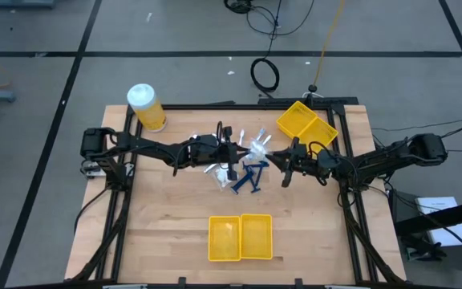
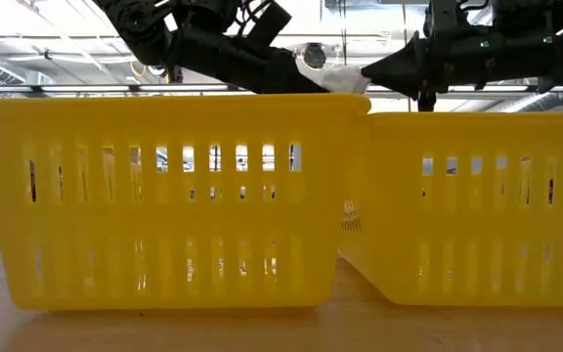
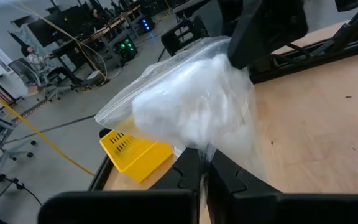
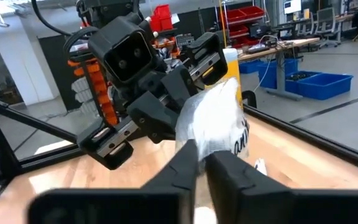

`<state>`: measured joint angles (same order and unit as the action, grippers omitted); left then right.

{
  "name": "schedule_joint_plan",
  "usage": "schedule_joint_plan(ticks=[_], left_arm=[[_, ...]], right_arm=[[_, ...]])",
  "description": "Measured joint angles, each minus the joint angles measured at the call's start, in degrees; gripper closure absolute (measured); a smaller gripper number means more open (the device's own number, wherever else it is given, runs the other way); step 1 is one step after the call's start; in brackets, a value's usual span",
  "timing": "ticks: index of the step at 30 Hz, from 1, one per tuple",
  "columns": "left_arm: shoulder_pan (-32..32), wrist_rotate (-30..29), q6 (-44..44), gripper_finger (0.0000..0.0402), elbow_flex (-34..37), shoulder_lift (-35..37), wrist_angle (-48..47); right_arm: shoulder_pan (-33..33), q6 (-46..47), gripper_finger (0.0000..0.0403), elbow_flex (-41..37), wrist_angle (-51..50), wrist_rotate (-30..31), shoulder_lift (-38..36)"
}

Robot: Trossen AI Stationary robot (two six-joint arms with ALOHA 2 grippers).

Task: Pick & Place Travel size toiletries
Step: Put the bottom left white cotton pack into the top left yellow bin

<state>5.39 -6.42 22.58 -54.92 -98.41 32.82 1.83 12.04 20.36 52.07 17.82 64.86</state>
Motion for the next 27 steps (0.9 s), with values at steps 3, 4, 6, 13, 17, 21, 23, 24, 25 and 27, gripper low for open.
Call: schedule_joint_plan(ticks=[3,4,6,13,17,21,23,24,25,27], left_arm=[[0.00,-0.02,-4.82,0.0383,0.00,0.00,0.76],[0.00,-0.04,-5.92,0.0371,-0.01,0.02,0.91],[-0.34,-0.10,-7.53,0.0338,-0.57,0.02,0.63],[-3.13,-0.79,-6.30,0.0189,-5.23,0.56,-2.03],[-4.86,-2.50,-3.63,0.0131,-8.30,1.47,-3.01],[-6.06,-7.66,-1.49,0.0095,-9.53,2.30,-4.81],[-6.42,-10.31,-0.32,0.0084,-9.53,2.77,-4.81],[-6.65,-11.92,0.24,0.0079,-9.53,3.25,-5.16],[-6.79,-13.58,0.35,0.0075,-9.53,3.83,-6.09],[-6.96,-16.98,0.24,0.0070,-9.53,4.43,-7.81]], right_arm=[[0.00,-0.99,0.0393,0.00,0.33,0.05,0.00],[-0.02,-0.96,0.0391,0.01,0.39,0.08,0.00],[-0.30,-0.93,0.0390,0.02,0.39,0.07,0.00],[-2.64,-0.89,0.0397,0.04,-1.22,0.46,-0.12],[-5.25,-1.79,0.0400,0.10,-3.81,1.86,0.00],[-8.87,-2.26,0.0401,0.07,-7.14,3.63,0.00],[-10.65,-2.26,0.0401,0.07,-9.00,3.87,0.00],[-11.55,-2.33,0.0401,0.04,-9.65,3.90,0.01],[-12.49,-2.48,0.0401,0.04,-10.19,4.10,0.00],[-14.34,-3.08,0.0402,0.04,-11.99,5.78,-0.52]])
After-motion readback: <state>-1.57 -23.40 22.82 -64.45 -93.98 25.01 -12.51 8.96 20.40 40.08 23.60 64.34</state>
